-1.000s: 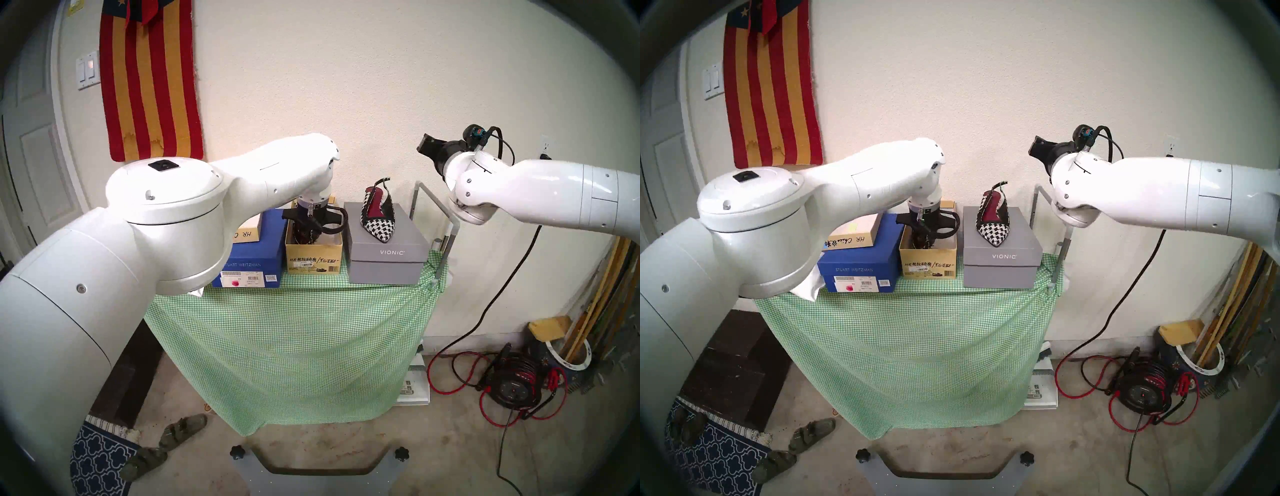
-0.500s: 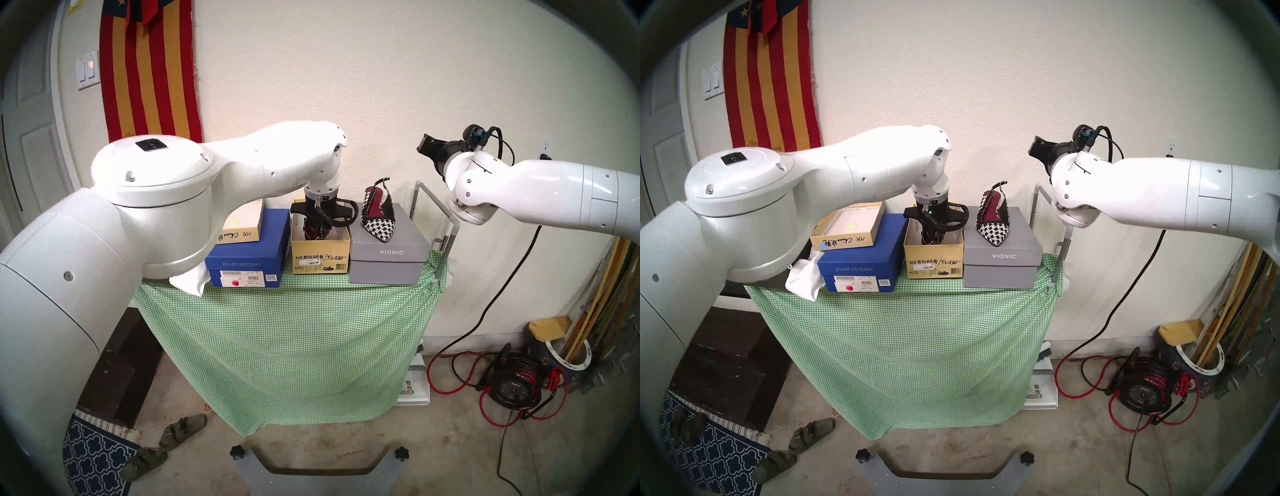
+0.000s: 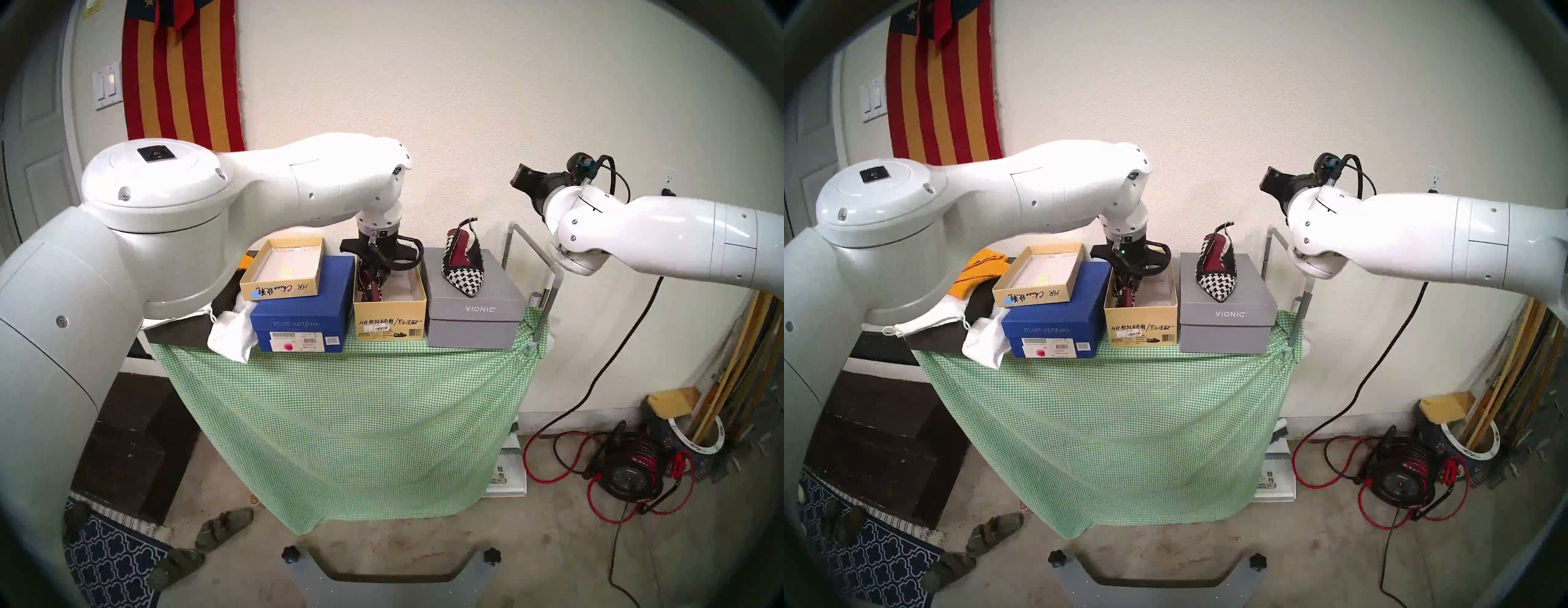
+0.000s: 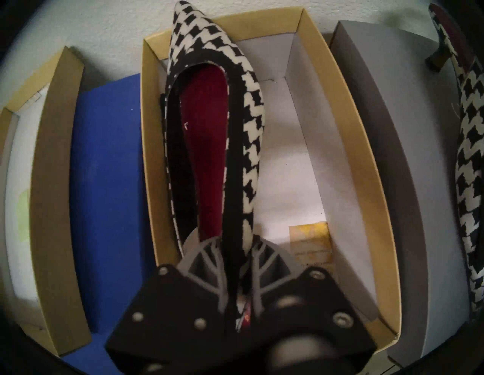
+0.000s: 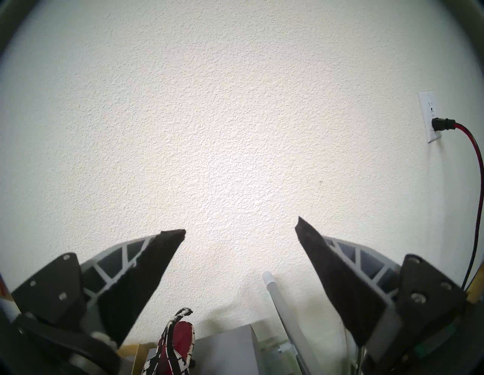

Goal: Take shoe out of the box

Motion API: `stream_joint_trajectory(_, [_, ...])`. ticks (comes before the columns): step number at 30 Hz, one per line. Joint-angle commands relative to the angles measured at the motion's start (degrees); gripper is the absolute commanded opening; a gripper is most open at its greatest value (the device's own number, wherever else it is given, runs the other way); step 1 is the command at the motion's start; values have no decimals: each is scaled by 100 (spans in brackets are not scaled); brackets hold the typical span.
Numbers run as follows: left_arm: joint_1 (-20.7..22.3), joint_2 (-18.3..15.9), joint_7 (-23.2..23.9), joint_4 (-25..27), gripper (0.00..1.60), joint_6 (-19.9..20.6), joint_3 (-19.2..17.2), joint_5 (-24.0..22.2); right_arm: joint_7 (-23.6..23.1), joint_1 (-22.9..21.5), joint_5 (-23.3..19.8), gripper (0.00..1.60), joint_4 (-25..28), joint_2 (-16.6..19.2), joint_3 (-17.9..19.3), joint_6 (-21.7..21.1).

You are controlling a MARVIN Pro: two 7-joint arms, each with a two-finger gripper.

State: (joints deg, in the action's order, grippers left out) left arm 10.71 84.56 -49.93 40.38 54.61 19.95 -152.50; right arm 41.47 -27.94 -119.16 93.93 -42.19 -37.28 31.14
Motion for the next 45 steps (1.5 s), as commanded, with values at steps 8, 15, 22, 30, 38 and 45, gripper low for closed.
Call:
stream_joint_trajectory(8, [755,-374,-406,746,0,-368,3,-68,0,4,9,160,-3,-1,27,4])
stream_joint_trajectory(15, [1110,-647,-619,1506,0,-669,-100,-193,2,11,16,160,-3,3,37,-2])
stream_joint_trajectory(22, [1386,-1028,-940,2235,0,-1023,-195,-388,4,18,22,160,-3,7,47,-7])
stream_joint_trajectory(30, [1825,-1575,-1258,2819,0,-1257,-224,-521,4,23,31,160,-3,11,56,-15])
stream_joint_trajectory(38, [2141,-2112,-1587,3167,0,-1457,-36,-782,5,30,37,160,-3,16,66,-22])
stream_joint_trajectory(45, [2309,-2622,-1619,3417,0,-1521,230,-942,7,37,43,160,-3,19,77,-26])
